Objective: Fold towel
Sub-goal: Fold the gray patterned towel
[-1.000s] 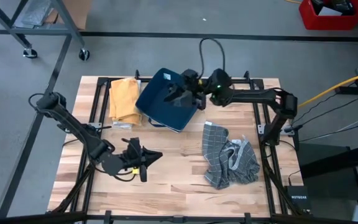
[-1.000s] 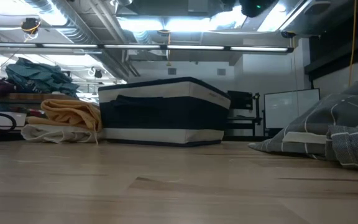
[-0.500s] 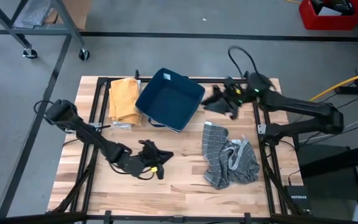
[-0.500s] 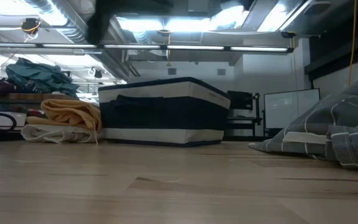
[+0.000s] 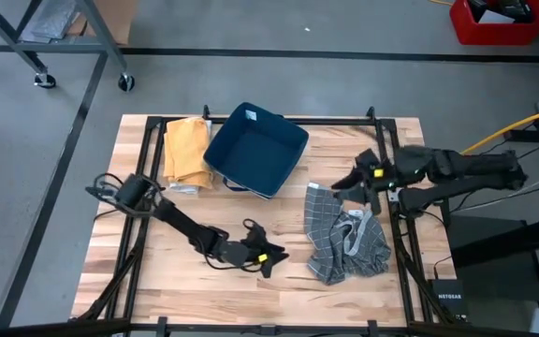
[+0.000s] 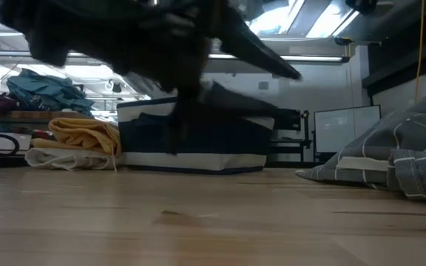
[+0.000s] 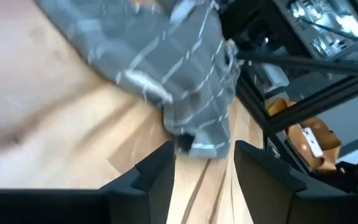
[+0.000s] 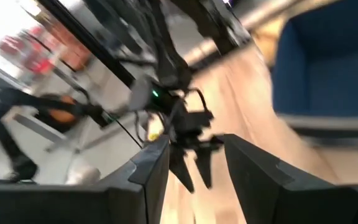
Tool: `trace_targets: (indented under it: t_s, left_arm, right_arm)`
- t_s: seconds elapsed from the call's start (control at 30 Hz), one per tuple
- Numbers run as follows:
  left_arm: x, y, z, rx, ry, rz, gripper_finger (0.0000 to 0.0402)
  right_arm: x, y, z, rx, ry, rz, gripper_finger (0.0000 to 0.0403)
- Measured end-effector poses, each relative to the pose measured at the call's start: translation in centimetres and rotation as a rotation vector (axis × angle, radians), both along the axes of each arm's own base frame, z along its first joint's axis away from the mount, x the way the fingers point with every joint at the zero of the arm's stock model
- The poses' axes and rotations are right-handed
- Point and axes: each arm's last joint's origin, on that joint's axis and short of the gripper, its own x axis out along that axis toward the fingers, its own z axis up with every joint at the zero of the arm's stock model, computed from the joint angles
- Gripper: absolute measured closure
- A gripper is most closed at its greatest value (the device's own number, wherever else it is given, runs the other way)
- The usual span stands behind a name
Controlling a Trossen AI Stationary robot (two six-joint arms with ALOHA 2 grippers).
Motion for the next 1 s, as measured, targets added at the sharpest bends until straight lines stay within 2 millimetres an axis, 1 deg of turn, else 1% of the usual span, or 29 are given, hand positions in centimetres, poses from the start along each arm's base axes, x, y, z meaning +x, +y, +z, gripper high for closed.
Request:
trace_targets:
  t_s: [0.07, 0.13, 0.3, 0.4, 0.53, 0.7, 0.83, 1.0]
  left_arm:
    - [0.8, -0.3, -0.6, -0.028, 0.007, -0.021, 0.0242]
    - [1.5, -0.7, -0.8, -0.025, 0.008, -0.031, 0.0244]
    - [2.8, -1.3, 0.3, -0.028, -0.02, -0.051, 0.0254]
    - [3.5, -1.3, 0.5, -0.011, 0.047, -0.06, 0.0257]
    - [4.1, -1.1, 0.7, 0.061, 0.126, -0.062, 0.0257]
    - [4.7, -0.4, 1.1, 0.089, 0.133, -0.053, 0.0257]
    - [4.9, 0.3, 0.8, 0.086, 0.167, -0.071, 0.0257]
    - [5.1, 0.8, -0.3, 0.075, 0.207, -0.114, 0.0257]
  right_arm:
    - [0.3, 0.7, -0.8, -0.016, 0.073, -0.016, 0.0242]
    - [0.7, 1.5, -1.6, -0.043, 0.144, -0.032, 0.0242]
    - [1.8, 3.5, -3.3, -0.058, 0.259, -0.066, 0.0242]
    - [2.6, 4.8, -4.3, -0.042, 0.322, -0.063, 0.0242]
    - [3.8, 6.2, -5.6, -0.02, 0.392, -0.059, 0.0242]
    - [5.8, 7.2, -6.7, 0.011, 0.39, -0.06, 0.0242]
    - [7.1, 7.9, -7.0, 0.039, 0.341, -0.05, 0.0242]
    - [7.6, 8.1, -7.4, 0.038, 0.347, -0.048, 0.0242]
